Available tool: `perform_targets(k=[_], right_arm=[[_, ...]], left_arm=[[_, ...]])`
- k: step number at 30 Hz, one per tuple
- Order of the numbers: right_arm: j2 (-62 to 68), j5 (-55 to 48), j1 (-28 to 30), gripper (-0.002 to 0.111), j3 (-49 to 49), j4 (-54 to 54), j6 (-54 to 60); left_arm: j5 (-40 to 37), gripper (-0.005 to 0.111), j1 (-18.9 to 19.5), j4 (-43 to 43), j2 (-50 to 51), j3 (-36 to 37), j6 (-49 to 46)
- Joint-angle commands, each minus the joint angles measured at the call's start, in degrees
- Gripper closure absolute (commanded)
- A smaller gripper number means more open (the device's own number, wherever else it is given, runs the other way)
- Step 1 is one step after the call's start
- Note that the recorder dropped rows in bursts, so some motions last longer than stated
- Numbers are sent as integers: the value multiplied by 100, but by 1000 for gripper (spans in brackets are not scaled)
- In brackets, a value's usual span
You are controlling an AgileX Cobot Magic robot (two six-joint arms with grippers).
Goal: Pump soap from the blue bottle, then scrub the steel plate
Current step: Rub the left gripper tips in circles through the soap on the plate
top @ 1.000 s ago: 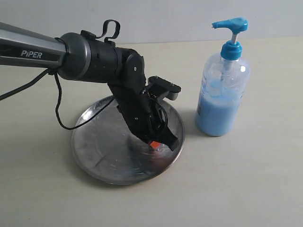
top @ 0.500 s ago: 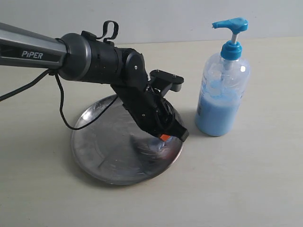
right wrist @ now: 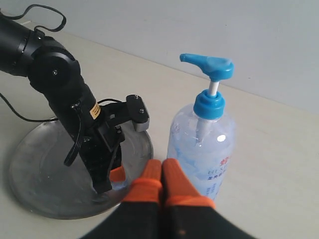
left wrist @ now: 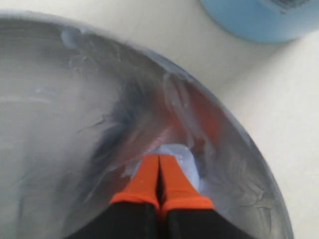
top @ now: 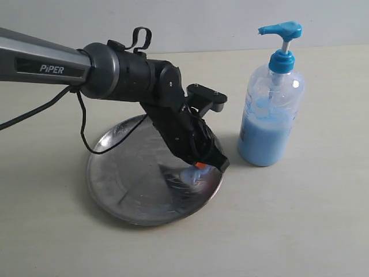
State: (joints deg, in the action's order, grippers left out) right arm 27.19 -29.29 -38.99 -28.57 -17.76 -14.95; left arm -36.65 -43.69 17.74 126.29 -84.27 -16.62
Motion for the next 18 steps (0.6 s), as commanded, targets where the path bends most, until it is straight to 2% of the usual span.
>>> perform_targets(k=[1,8,13,18], right_arm=[[-45,68,2,108,24,-45,-12],[-45,68,2,108,24,-45,-12],[-45,68,2,108,24,-45,-12],[-45,68,2,108,24,-45,-12]], left_arm=[[-400,107,-12,-461,39,-267,10],[-1020,107,-12,-991,39,-478,61],[-1448,107,-12,-1005,39,-504,61],[-1560,107,-36,-729,39,-516,61]])
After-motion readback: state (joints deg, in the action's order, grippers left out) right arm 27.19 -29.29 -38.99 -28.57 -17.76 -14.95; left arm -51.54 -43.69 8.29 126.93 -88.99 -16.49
